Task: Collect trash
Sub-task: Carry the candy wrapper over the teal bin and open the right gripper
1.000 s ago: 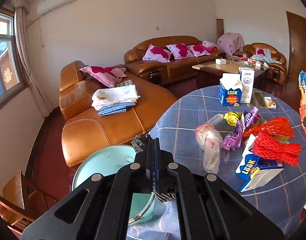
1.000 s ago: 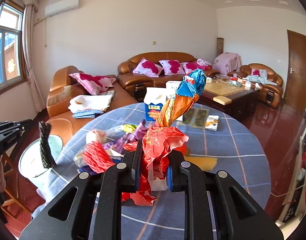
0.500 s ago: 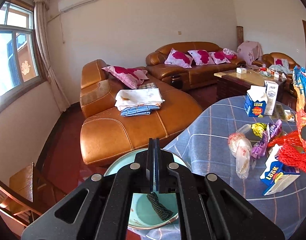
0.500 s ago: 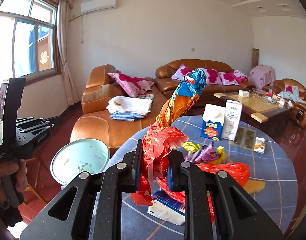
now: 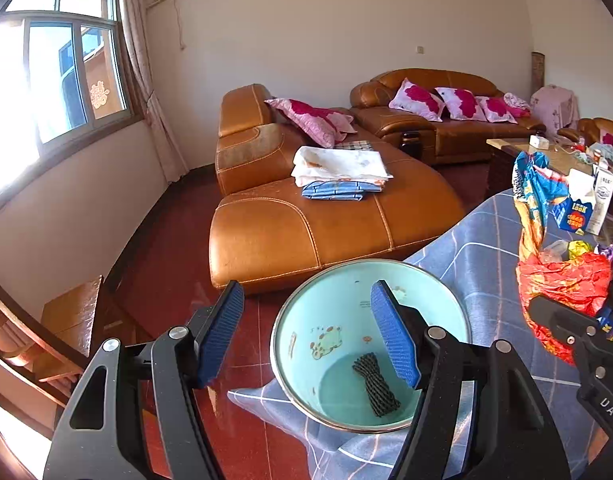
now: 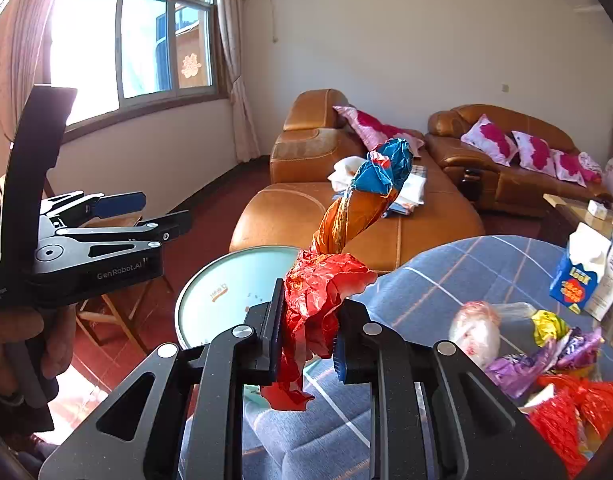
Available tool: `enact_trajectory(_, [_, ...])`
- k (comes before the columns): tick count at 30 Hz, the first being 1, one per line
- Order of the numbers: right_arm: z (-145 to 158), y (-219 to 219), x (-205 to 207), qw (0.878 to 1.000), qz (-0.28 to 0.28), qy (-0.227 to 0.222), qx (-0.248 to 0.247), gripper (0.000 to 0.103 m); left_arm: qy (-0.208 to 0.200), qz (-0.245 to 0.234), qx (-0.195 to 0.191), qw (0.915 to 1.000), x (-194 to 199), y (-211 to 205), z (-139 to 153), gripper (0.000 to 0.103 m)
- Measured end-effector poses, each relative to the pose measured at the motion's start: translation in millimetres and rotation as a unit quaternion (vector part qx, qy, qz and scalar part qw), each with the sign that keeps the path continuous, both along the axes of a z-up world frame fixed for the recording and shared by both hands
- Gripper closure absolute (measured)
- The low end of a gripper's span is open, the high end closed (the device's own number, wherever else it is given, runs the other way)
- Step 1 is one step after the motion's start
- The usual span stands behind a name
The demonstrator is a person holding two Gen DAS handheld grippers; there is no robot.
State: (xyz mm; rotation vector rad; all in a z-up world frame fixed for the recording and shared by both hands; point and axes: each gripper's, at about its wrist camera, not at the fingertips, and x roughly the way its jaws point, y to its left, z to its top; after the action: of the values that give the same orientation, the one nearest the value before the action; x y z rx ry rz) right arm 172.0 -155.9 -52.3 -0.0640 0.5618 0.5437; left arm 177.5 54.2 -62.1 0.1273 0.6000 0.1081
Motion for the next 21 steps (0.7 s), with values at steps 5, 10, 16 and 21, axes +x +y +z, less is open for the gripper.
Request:
enact_trajectory(5, [-11, 22, 19, 1.0, 0.021, 0.013, -0.015, 0.081, 0.004, 0.032, 0.004, 0.9995, -2, 18, -5, 0.027])
enact_trajectory(10, [-18, 27, 23, 1.0, 0.012, 0.019, -0.011, 0.062, 0.014, 0.039, 0.002, 0.9991, -2, 28, -10, 0.025])
enact_trajectory(16, [-16, 13, 11, 1.0, -0.011, 0.012, -0.016, 0.049, 0.024, 0.032, -0.002, 0.9992, 2, 25, -14, 0.025])
enact_trajectory(21, [-6, -16, -6, 0.998, -0.057, -0.002, -0.014, 0.049, 0.027, 0.008, 0.0, 0.9996, -2, 6, -16, 0.024])
